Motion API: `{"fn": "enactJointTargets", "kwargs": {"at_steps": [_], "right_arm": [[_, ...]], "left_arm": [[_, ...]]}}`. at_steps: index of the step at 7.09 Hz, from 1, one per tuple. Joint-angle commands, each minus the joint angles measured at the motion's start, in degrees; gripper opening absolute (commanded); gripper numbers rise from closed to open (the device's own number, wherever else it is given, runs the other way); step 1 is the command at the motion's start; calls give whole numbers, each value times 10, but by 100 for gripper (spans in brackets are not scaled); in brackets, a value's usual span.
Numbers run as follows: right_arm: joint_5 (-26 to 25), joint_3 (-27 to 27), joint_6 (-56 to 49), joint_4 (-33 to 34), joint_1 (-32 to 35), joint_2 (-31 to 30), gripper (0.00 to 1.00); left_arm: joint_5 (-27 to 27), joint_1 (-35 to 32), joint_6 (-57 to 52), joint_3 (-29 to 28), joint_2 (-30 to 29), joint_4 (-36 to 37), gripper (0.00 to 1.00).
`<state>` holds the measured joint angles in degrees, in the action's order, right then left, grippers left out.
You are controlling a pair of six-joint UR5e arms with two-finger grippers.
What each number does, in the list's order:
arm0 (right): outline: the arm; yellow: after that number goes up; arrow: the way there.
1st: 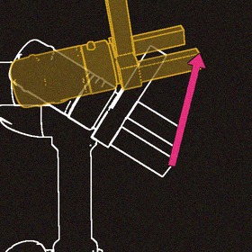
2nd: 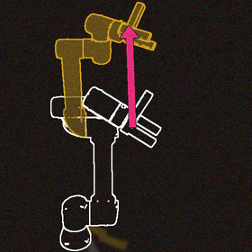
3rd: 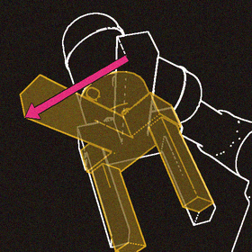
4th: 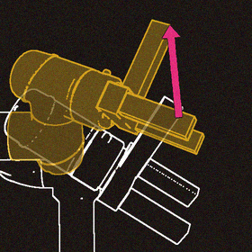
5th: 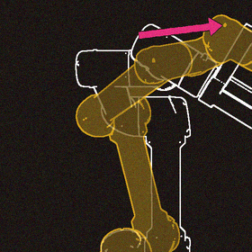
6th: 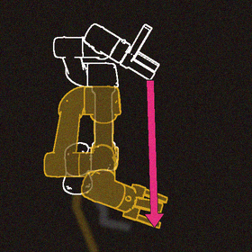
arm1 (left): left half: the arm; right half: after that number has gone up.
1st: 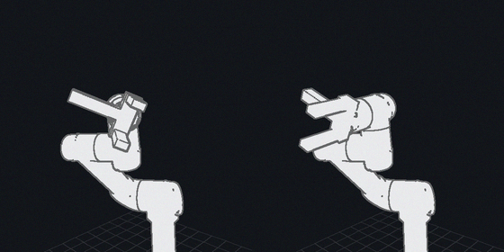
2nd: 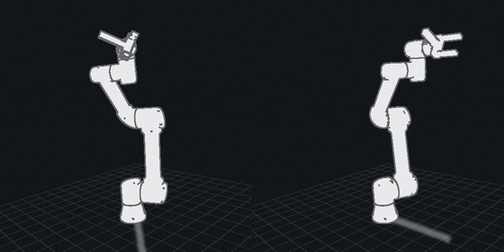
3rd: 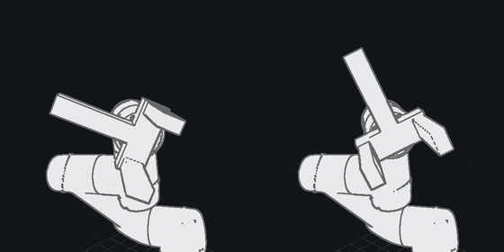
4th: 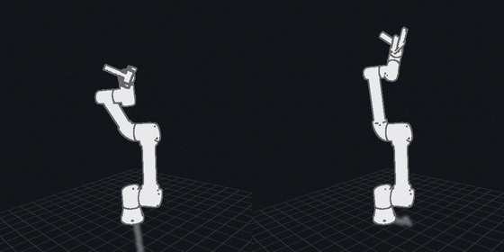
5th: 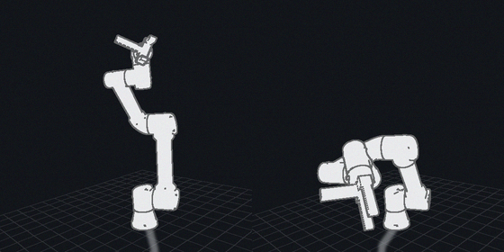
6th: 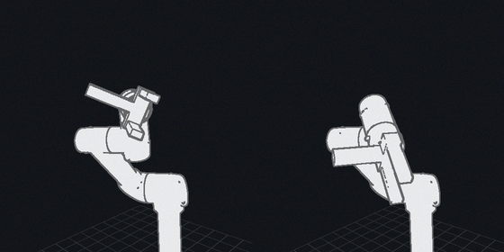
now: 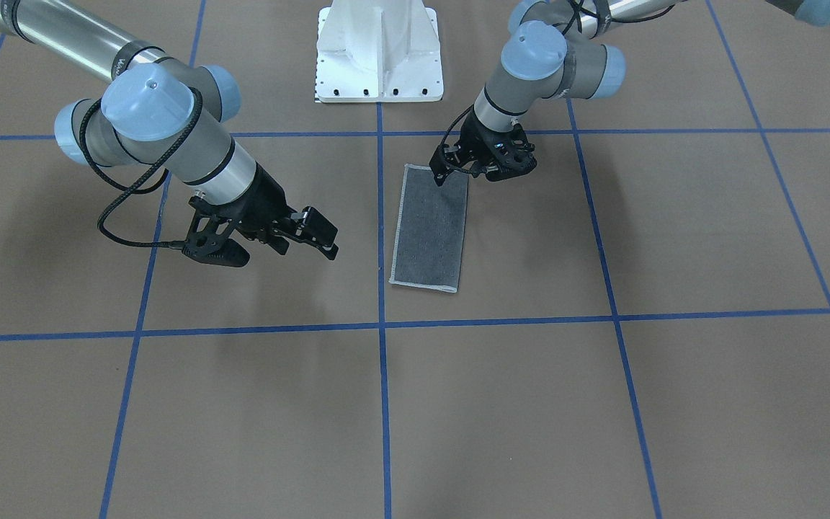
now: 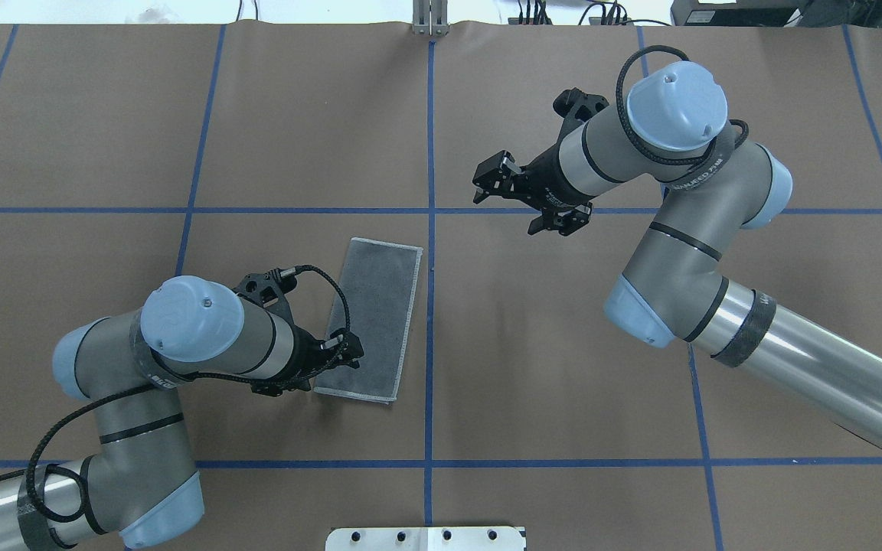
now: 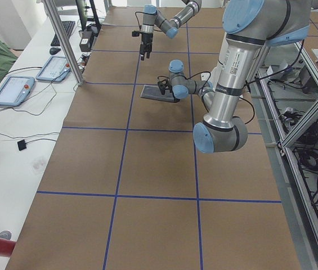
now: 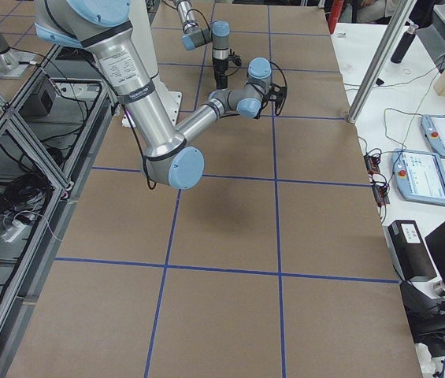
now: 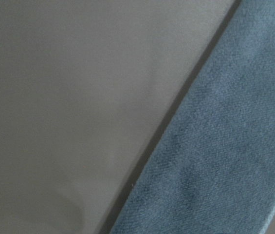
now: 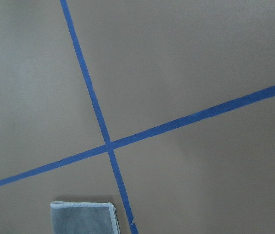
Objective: Fold towel twice with both arms
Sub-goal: 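Lower the left gripper to the near end of the grey towel strip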
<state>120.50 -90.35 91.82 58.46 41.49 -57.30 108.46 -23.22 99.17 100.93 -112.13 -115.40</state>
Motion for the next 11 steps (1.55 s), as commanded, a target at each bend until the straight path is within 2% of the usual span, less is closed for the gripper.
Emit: {"fn": "enactJointTargets", "kwargs": {"at_steps": [1, 3, 6, 7, 11], "right_arm": [[0, 0, 0, -1, 0, 0, 100], [0, 0, 1, -2, 0, 0, 100], [0, -1, 1, -3, 0, -1, 100], [0, 0, 1, -3, 0, -1, 100], [0, 0, 1, -4, 1, -2, 100]], "left_arm": [[0, 0, 1, -1, 1, 0, 82], [1, 0, 0, 0, 11, -1, 82], [1, 2, 0, 1, 10, -1, 61], [1, 4, 0, 1, 10, -1, 57], [1, 4, 0, 1, 7, -1, 54]]}}
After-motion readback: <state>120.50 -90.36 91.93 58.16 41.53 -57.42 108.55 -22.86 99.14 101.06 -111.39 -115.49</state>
